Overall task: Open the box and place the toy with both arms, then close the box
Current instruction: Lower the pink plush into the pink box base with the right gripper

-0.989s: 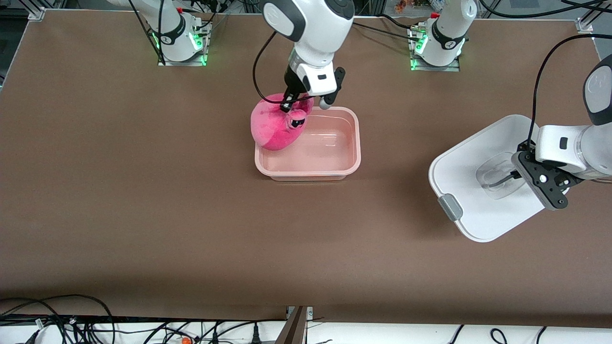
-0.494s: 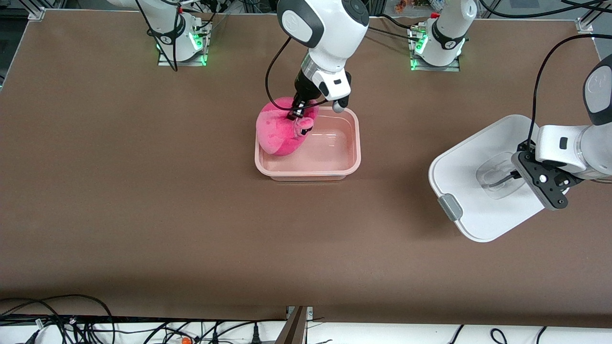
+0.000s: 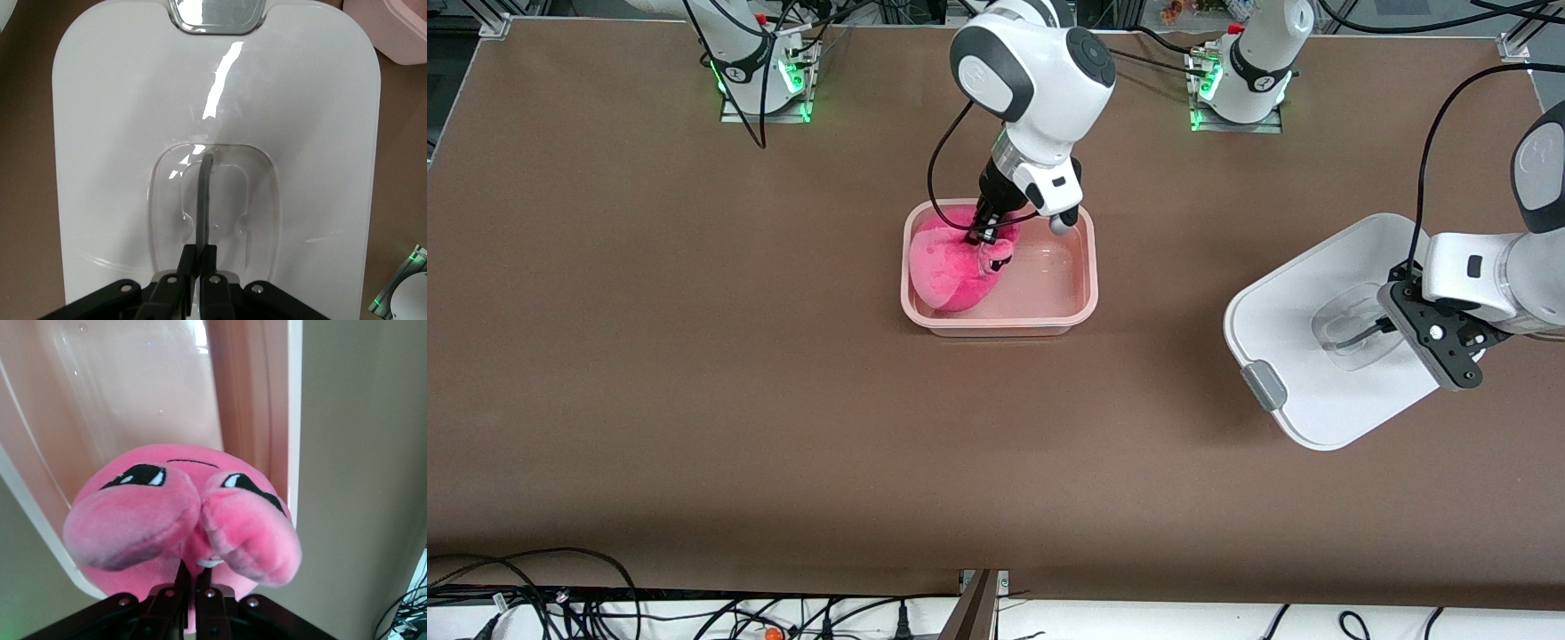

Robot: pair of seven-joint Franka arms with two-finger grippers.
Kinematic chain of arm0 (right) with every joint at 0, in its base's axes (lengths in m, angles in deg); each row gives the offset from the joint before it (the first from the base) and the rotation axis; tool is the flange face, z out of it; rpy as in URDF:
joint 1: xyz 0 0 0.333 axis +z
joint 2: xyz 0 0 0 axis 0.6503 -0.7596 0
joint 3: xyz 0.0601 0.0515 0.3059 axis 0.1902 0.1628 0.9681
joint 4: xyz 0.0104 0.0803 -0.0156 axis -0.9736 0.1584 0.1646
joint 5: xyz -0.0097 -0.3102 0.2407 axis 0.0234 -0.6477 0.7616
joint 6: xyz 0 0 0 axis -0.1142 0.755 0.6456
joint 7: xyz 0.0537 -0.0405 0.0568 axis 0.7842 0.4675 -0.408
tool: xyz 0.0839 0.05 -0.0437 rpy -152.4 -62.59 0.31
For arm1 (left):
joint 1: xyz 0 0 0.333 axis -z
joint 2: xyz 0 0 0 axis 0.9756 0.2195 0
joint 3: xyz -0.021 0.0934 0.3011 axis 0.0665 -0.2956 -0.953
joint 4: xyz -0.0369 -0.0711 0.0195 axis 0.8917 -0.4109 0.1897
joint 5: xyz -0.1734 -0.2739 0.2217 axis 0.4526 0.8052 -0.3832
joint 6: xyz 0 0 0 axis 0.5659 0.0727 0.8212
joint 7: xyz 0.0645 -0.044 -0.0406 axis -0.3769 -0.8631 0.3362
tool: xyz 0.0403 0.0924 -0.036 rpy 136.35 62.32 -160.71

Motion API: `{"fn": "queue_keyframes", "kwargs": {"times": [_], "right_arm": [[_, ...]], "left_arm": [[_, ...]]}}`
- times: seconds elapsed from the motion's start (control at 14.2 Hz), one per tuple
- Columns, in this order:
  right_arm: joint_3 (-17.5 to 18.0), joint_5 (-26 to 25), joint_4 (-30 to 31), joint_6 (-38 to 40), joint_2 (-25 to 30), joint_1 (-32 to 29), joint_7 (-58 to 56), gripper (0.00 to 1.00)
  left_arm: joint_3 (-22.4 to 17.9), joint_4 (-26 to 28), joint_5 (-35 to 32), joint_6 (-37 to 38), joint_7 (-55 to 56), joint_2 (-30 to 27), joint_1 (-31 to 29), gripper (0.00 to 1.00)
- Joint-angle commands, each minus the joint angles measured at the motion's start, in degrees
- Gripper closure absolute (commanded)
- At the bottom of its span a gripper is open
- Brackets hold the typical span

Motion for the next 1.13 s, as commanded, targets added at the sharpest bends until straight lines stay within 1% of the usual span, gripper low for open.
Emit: {"fn": "queue_keyframes", "kwargs": {"times": [0.0,0.07,0.21,0.35,0.57,0.64,0.71,0.78,0.85,1.06], "right_arm": [[-0.3,-0.7,-2.5,0.1,-2.0,0.3,-1.3,1.00],[-0.3,-0.8,-2.5,-0.4,-2.7,0.3,-1.1,1.00],[-0.4,-0.8,-2.5,-3.6,-5.0,0.3,-0.7,1.00],[-1.2,-1.1,-2.4,-6.3,-6.8,0.8,-0.4,1.00],[-1.2,-1.1,-2.5,-9.7,-8.3,0.8,1.0,1.00],[-1.2,-1.1,-2.5,-10.9,-8.6,0.8,1.5,0.95],[-1.2,-1.1,-2.5,-11.5,-8.6,0.8,2.4,0.82],[-1.2,-1.1,-2.5,-11.6,-8.6,0.9,3.2,0.42],[-1.1,-1.1,-2.5,-11.6,-8.5,1.0,4.4,0.00],[-0.3,-0.9,-2.8,-11.6,-8.2,2.0,10.3,0.00]], "left_arm": [[0.6,0.1,0.7,0.5,-1.1,-0.6,-0.7,1.00],[0.6,0.1,0.7,0.5,-1.1,-0.6,-0.7,1.00],[0.6,0.1,0.7,0.5,-1.1,-0.6,-0.7,1.00],[0.6,0.1,0.7,0.5,-1.1,-0.6,-0.7,1.00],[0.6,0.1,0.7,0.5,-1.1,-0.6,-0.7,1.00],[0.6,0.1,0.7,0.5,-1.1,-0.6,-0.7,1.00],[0.6,0.1,0.7,0.5,-1.1,-0.6,-0.7,1.00],[0.6,0.1,0.7,0.5,-1.1,-0.6,-0.7,1.00],[0.6,0.1,0.7,0.5,-1.1,-0.6,-0.7,1.00],[0.6,0.1,0.7,0.5,-1.1,-0.6,-0.7,1.00]]}}
